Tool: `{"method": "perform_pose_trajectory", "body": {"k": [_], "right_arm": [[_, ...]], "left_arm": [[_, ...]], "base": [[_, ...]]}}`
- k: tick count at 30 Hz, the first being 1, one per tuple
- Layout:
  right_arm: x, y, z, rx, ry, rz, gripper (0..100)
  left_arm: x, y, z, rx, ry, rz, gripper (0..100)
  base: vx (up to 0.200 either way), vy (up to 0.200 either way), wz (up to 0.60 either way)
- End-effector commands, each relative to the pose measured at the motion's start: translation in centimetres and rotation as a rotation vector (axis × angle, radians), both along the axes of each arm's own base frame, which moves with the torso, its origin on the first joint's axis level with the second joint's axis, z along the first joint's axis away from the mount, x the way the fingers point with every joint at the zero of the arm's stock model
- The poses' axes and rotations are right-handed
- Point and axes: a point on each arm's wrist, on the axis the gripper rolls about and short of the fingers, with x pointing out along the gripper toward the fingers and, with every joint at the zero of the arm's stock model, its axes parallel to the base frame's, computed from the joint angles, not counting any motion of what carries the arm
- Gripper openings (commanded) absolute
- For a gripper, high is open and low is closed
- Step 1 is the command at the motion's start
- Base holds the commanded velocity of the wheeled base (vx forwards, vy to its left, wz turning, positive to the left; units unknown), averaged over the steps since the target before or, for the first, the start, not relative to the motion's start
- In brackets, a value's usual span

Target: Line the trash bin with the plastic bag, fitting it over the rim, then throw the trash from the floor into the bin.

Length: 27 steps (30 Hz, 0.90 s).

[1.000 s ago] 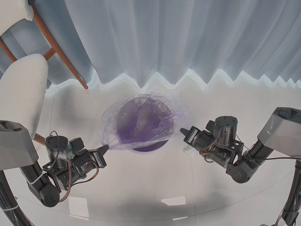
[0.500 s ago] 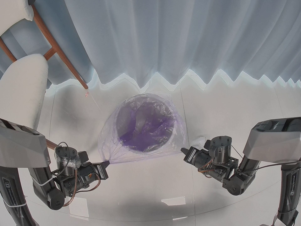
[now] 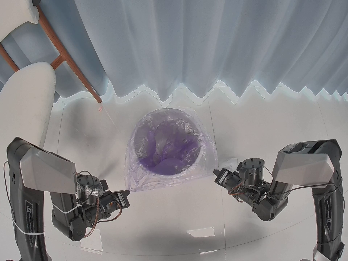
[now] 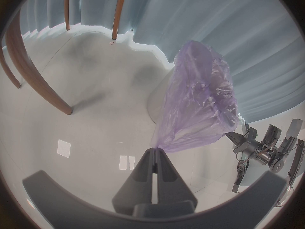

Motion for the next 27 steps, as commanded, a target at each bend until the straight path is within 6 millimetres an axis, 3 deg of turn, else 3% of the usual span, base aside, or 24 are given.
{"method": "perform_pose_trajectory", "body": {"k": [1, 9, 10, 12, 13, 15, 17, 18, 19, 20, 23, 27], "right_arm": [[0.4, -0.3, -0.3, 0.000, 0.002, -0.011, 0], [0.4, -0.3, 0.0, 0.005, -0.007, -0.010, 0], [0.3, -0.2, 0.0, 0.005, -0.007, -0.008, 0], [0.2, -0.3, -0.1, 0.003, -0.002, -0.010, 0], [0.1, -0.3, -0.1, 0.002, 0.000, -0.010, 100], [-0.6, -0.7, 0.7, 0.020, -0.015, -0.012, 100], [-2.3, -1.1, 2.0, 0.057, -0.031, -0.001, 100], [-2.4, -1.1, 2.1, 0.059, -0.032, 0.000, 100], [-4.6, -1.4, 3.4, 0.079, -0.046, 0.049, 100], [-6.1, -1.6, 4.0, 0.090, -0.048, 0.089, 100], [-9.7, -2.1, 6.0, 0.101, -0.050, 0.182, 100], [-12.8, -2.5, 9.6, 0.138, -0.128, 0.237, 100]], "left_arm": [[0.2, -0.1, -0.6, 0.001, 0.013, -0.002, 0], [-0.1, -0.3, -0.4, 0.003, 0.011, -0.010, 0], [-0.1, -0.3, -0.5, 0.006, 0.015, -0.008, 100], [-0.1, -0.3, -0.4, 0.007, 0.009, -0.005, 100], [0.0, -0.3, -0.4, 0.007, 0.008, -0.005, 100], [-0.1, -0.3, 0.3, 0.007, -0.016, -0.004, 100], [-0.4, -0.2, 3.0, -0.023, -0.091, -0.002, 100], [-0.5, -0.2, 3.3, -0.027, -0.096, -0.002, 100], [-1.5, 0.2, 6.1, -0.063, -0.169, -0.013, 100], [-2.3, 0.4, 7.8, -0.082, -0.211, -0.022, 100], [-4.7, 1.1, 11.9, -0.149, -0.339, -0.096, 100], [-8.3, 2.1, 16.1, -0.218, -0.496, -0.222, 100]], "base": [[0.000, 0.000, 0.00], [0.000, 0.000, 0.00], [0.000, 0.000, 0.00], [0.000, 0.000, 0.00], [0.000, 0.000, 0.00], [0.000, 0.000, 0.00], [0.000, 0.000, 0.00], [0.000, 0.000, 0.00], [0.000, 0.000, 0.00], [0.000, 0.000, 0.00], [0.000, 0.000, 0.00], [0.000, 0.000, 0.00]]}}
